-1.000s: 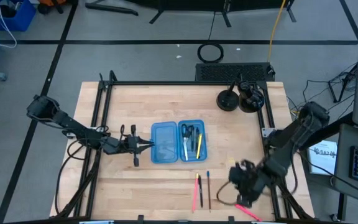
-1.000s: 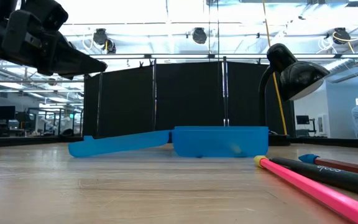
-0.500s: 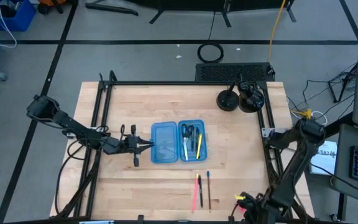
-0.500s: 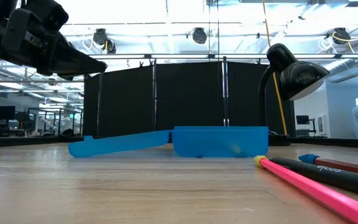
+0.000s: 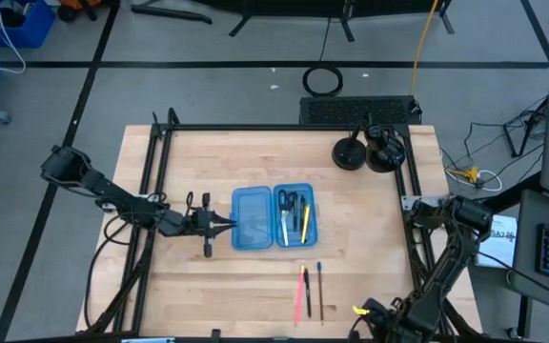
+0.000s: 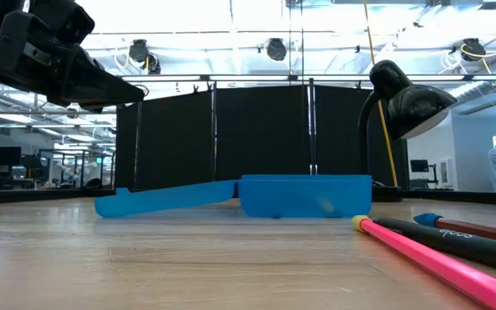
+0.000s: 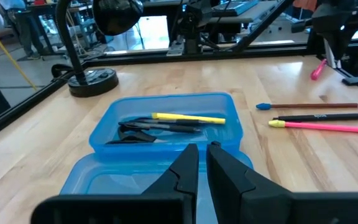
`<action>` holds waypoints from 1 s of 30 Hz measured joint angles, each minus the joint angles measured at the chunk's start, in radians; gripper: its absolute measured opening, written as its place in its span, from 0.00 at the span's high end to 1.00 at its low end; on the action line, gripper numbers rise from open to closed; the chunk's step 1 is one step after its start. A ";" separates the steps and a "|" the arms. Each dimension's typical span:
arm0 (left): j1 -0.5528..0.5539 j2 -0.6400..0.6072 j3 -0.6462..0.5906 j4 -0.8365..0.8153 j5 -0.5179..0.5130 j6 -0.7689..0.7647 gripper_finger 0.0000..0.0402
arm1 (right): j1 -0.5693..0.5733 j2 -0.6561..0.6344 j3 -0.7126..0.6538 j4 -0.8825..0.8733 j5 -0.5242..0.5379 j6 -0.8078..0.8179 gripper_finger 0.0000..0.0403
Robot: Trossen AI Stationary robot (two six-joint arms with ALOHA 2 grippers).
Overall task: Pick & place school supplies into a supply box
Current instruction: Put the pink pen into the blue supply box
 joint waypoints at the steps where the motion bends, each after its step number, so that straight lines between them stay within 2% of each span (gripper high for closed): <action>1: 0.000 0.000 0.000 0.000 0.000 0.000 0.91 | 0.000 0.000 0.000 -0.002 -0.015 0.000 0.98; 4: 0.000 0.000 0.000 0.000 0.000 0.002 0.91 | 0.000 0.000 0.000 -0.022 -0.057 -0.003 0.92; 11: 0.000 0.000 0.000 -0.007 0.000 0.002 0.91 | 0.000 0.000 0.000 -0.116 -0.059 -0.015 0.68; 14: 0.000 0.000 0.000 -0.007 0.000 0.002 0.91 | 0.000 0.000 0.000 -0.125 -0.059 -0.015 0.63; 17: 0.000 0.000 0.000 -0.007 0.000 0.002 0.91 | 0.000 0.009 0.000 -0.110 -0.061 -0.030 0.62; 25: 0.000 0.000 0.000 -0.008 0.000 -0.001 0.91 | -0.003 0.076 0.000 -0.087 -0.065 -0.094 0.69; 30: 0.000 0.000 0.000 -0.007 0.000 -0.005 0.91 | -0.005 0.106 0.004 -0.091 -0.117 -0.097 0.70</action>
